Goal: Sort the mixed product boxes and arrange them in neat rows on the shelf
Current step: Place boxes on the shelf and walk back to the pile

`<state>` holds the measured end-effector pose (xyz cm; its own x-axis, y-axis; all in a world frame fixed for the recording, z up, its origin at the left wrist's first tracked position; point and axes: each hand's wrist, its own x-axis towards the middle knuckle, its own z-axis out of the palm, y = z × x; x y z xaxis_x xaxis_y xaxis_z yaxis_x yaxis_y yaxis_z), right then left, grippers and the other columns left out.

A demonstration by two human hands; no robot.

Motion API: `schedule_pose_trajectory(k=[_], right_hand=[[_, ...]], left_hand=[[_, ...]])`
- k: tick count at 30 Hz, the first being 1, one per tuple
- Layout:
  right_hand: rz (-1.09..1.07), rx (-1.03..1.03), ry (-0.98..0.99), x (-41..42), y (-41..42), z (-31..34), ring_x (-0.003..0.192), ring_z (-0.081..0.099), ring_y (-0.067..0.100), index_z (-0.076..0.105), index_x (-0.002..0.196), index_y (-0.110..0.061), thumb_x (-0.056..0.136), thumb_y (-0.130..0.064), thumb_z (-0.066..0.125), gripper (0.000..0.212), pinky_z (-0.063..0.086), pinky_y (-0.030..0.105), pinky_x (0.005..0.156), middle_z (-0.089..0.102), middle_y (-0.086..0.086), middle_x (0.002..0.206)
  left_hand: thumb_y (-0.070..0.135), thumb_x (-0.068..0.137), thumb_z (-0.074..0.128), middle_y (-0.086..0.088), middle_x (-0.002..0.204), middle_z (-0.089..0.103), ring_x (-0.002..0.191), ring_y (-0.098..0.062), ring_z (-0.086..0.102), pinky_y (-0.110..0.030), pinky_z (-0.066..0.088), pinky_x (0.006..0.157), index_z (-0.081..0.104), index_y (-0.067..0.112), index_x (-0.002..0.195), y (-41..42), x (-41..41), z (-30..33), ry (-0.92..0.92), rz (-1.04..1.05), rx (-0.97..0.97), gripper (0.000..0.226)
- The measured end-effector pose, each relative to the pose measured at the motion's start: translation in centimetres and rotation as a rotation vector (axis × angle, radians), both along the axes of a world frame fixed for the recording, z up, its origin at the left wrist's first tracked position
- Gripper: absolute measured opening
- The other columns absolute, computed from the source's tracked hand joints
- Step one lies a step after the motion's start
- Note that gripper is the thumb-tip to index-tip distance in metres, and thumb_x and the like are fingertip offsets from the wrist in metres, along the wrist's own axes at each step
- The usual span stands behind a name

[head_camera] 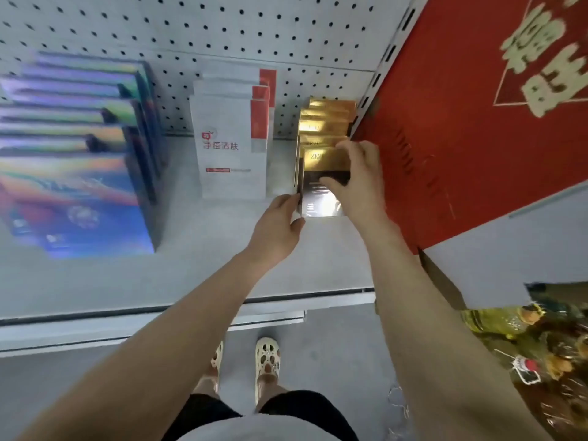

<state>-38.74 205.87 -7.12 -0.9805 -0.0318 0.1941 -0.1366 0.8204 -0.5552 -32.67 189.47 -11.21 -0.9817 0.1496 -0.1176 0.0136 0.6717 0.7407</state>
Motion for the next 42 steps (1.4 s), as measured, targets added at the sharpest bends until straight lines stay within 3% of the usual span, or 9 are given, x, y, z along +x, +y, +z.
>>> schedule_pose_trajectory(k=[8,13,16,21,23,28,33,37,42], right_hand=[[0.027,0.046,0.040,-0.2,0.0,0.2,0.114,0.047,0.023,0.054,0.122,-0.022,0.078,-0.022,0.080,0.051,0.042,0.031,0.096,0.043,0.005,0.127],[0.061,0.173,-0.017,-0.5,0.2,1.2,0.118,0.045,0.026,0.052,0.126,-0.021,0.082,-0.025,0.077,0.051,0.042,0.036,0.098,0.044,0.007,0.129],[0.048,0.271,0.055,-0.4,-0.2,2.2,0.117,0.045,0.031,0.057,0.127,-0.016,0.086,-0.024,0.071,0.044,0.041,0.039,0.100,0.046,0.010,0.130],[0.068,0.132,0.228,1.8,-3.4,2.2,0.115,0.052,0.032,0.063,0.121,-0.013,0.092,-0.019,0.060,0.030,0.044,0.042,0.098,0.053,0.012,0.128],[0.153,0.034,0.226,3.3,-6.4,1.4,0.110,0.056,0.032,0.064,0.119,-0.013,0.094,-0.018,0.056,0.027,0.045,0.038,0.092,0.056,0.011,0.124],[0.516,-0.076,0.151,8.9,-16.1,-1.4,0.102,0.058,0.029,0.066,0.115,-0.011,0.097,-0.017,0.054,0.022,0.042,0.034,0.089,0.063,0.011,0.110],[0.833,-0.035,0.124,15.7,-26.5,-3.7,0.094,0.060,0.032,0.068,0.110,-0.009,0.094,-0.020,0.057,0.021,0.044,0.037,0.085,0.068,0.011,0.101],[1.016,0.044,0.030,21.2,-35.7,-4.6,0.094,0.061,0.033,0.068,0.112,-0.010,0.096,-0.025,0.053,0.026,0.047,0.038,0.084,0.069,0.010,0.103],[1.220,0.109,-0.077,29.3,-47.5,-5.1,0.108,0.056,0.024,0.063,0.124,-0.014,0.102,-0.027,0.049,0.029,0.040,0.029,0.089,0.066,0.004,0.116]], left_hand=[[0.012,0.094,0.055,-0.010,0.140,0.048,0.118,-0.028,0.054,-0.031,0.041,0.099,0.045,0.010,0.143,0.2,-0.1,-0.7,0.020,0.046,-0.005,0.049],[0.014,0.098,0.050,-0.008,0.133,0.056,0.118,-0.025,0.056,-0.029,0.040,0.099,0.048,0.016,0.140,-0.8,0.1,0.8,-0.038,0.036,0.010,0.043],[0.017,0.099,0.052,-0.003,0.128,0.062,0.114,-0.020,0.059,-0.028,0.042,0.101,0.052,0.018,0.137,-2.5,1.5,2.1,-0.008,0.082,0.041,0.038],[0.018,0.098,0.054,0.005,0.115,0.069,0.100,-0.009,0.063,-0.016,0.045,0.095,0.061,0.021,0.127,-7.4,6.0,3.8,0.104,0.294,0.115,0.031],[0.015,0.096,0.057,0.004,0.109,0.071,0.095,-0.007,0.065,-0.010,0.045,0.090,0.064,0.019,0.123,-10.4,9.0,3.9,0.147,0.430,0.139,0.028],[0.011,0.095,0.057,0.005,0.104,0.072,0.092,-0.004,0.065,-0.017,0.049,0.088,0.066,0.021,0.118,-18.1,18.4,3.2,0.157,0.798,0.206,0.027],[0.018,0.096,0.055,0.016,0.101,0.070,0.097,-0.005,0.065,-0.018,0.049,0.084,0.063,0.037,0.111,-25.0,28.6,2.0,0.144,1.121,0.220,0.025],[0.017,0.097,0.054,0.016,0.101,0.070,0.099,-0.009,0.065,-0.023,0.049,0.088,0.064,0.034,0.112,-30.8,36.5,0.9,0.123,1.314,0.248,0.025],[0.017,0.096,0.056,0.011,0.100,0.071,0.094,-0.006,0.065,-0.002,0.041,0.076,0.066,0.029,0.112,-39.2,46.0,0.4,0.086,1.502,0.196,0.023]])
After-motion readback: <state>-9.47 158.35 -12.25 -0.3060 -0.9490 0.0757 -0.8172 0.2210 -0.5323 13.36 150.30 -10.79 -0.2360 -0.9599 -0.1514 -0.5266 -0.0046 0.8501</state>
